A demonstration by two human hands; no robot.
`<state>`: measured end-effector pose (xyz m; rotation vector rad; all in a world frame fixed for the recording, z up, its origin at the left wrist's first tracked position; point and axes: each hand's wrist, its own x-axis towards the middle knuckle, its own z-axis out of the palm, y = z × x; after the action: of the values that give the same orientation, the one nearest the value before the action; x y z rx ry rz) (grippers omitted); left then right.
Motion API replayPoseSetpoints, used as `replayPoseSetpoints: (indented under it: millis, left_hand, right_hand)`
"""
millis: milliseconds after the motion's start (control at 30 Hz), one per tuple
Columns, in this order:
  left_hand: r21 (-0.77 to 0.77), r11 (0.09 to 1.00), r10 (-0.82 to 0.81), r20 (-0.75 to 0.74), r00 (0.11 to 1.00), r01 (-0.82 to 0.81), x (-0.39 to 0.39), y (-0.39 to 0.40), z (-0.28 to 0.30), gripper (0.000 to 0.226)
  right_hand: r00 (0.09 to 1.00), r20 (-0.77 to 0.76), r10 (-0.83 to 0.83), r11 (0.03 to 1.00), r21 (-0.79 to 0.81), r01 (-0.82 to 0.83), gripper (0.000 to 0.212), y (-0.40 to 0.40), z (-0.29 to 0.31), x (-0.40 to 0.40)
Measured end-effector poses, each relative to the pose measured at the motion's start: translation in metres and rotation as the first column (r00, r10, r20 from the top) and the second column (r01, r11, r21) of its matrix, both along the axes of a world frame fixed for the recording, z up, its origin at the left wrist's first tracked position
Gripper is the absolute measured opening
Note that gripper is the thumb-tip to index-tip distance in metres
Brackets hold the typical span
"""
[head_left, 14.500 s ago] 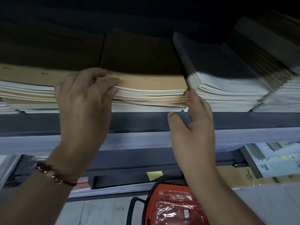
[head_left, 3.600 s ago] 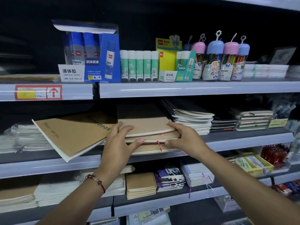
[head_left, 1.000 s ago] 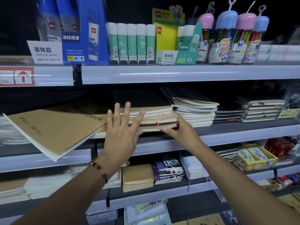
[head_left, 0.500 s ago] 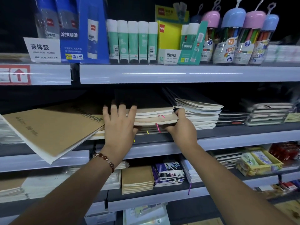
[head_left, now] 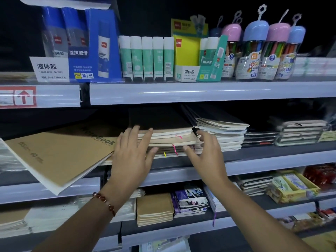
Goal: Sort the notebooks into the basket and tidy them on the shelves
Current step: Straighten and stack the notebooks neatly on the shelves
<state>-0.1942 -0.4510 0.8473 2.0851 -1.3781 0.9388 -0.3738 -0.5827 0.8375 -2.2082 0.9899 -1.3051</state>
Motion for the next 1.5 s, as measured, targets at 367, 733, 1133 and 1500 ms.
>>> replayPoseSetpoints:
  millis: [367, 733, 1133, 1500]
  left_hand:
    - [-0.035, 0.997, 0.060, -0.274, 0.960, -0.072, 0.007, 0.000, 0.006, 0.058]
    - [0.106, 0.965, 0.260, -0.250, 0.933, -0.241, 0.017, -0.024, 0.013, 0.067]
    - [0.075, 0.997, 0.059, -0.667, 0.743, -0.012, 0.025, -0.024, 0.032, 0.054]
    - [0.068, 0.979, -0.061, -0.800, 0.597, 0.192, 0.054, -0.025, 0.039, 0.045]
  right_hand:
    - [0.992, 0.117, 0.051, 0.992, 0.105, -0.063, 0.037, -0.014, -0.001, 0.010]
    - [0.990, 0.109, -0.084, 0.990, 0.124, 0.070, 0.035, -0.030, 0.002, 0.021]
    - [0.974, 0.216, -0.074, 0.984, 0.176, 0.036, 0.056, -0.003, -0.010, 0.034]
    - [0.904, 0.425, -0.040, 0.928, 0.350, -0.124, 0.035, -0.013, 0.003, 0.027]
